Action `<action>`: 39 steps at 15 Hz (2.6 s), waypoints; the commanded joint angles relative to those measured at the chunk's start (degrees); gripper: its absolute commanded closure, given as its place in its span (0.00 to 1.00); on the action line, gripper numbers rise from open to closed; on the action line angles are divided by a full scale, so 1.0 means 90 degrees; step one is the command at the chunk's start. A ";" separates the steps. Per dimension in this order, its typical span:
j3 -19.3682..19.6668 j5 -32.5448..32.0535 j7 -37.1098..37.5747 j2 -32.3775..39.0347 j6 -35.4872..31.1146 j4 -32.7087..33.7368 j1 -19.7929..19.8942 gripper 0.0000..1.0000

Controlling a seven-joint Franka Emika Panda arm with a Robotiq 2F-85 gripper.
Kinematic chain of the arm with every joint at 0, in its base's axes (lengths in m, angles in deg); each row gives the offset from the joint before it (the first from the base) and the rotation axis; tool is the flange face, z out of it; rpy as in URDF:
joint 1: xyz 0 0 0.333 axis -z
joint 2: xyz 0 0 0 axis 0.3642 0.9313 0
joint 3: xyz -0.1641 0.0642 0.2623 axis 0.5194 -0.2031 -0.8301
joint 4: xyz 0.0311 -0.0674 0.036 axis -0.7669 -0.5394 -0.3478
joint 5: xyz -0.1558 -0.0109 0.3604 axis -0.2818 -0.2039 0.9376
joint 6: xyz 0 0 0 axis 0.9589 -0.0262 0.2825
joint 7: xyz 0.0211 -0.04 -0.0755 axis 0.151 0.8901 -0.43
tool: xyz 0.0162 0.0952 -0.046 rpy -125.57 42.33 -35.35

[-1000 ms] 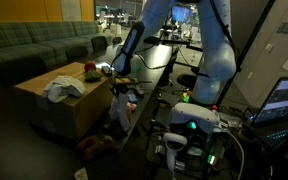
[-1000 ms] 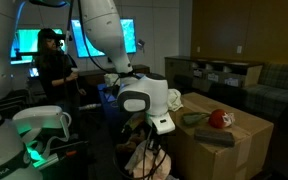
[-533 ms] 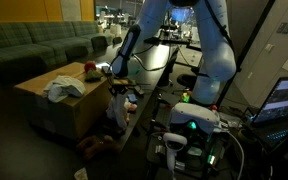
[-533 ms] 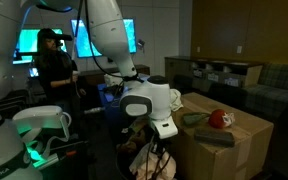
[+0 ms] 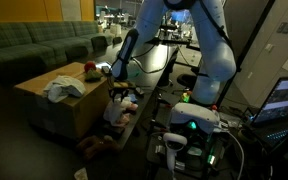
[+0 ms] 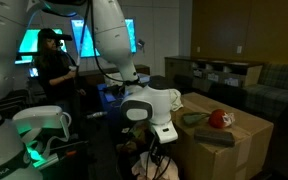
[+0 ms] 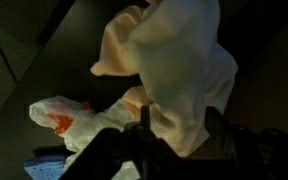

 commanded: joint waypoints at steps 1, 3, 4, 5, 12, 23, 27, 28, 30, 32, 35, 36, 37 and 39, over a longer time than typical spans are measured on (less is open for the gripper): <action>-0.0408 0.0158 -0.0440 -0.0310 0.0242 -0.0126 0.0255 0.09; -0.0739 0.0201 -0.0789 -0.0522 0.0458 -0.0267 0.0466 0.00; -0.0931 0.0249 -0.0989 -0.0645 0.0545 -0.0363 0.0575 0.00; -0.1075 0.0279 -0.1179 -0.0754 0.0663 -0.0443 0.0650 0.00; -0.1560 0.0570 -0.2291 -0.1315 0.1244 -0.1101 0.0678 0.00; -0.1669 0.0461 -0.2311 -0.0986 0.0139 -0.1725 0.0148 0.00; -0.2184 0.0517 -0.2397 -0.0985 -0.0389 -0.2177 0.0176 0.00; -0.2372 0.0532 -0.2387 -0.0963 -0.0549 -0.2278 0.0213 0.00; -0.2769 0.0521 -0.2305 -0.0807 -0.0934 -0.2383 0.0273 0.00; -0.3083 0.0419 -0.2124 -0.0606 -0.1329 -0.2410 0.0280 0.00; -0.3525 0.0179 -0.1894 -0.0148 -0.1780 -0.2262 0.0382 0.00; -0.3579 0.0066 -0.1826 0.0071 -0.1941 -0.2170 0.0359 0.00; -0.3648 -0.0056 -0.1748 0.0168 -0.2015 -0.2152 0.0374 0.00; -0.3605 -0.0334 -0.1605 0.0450 -0.2212 -0.2057 0.0284 0.00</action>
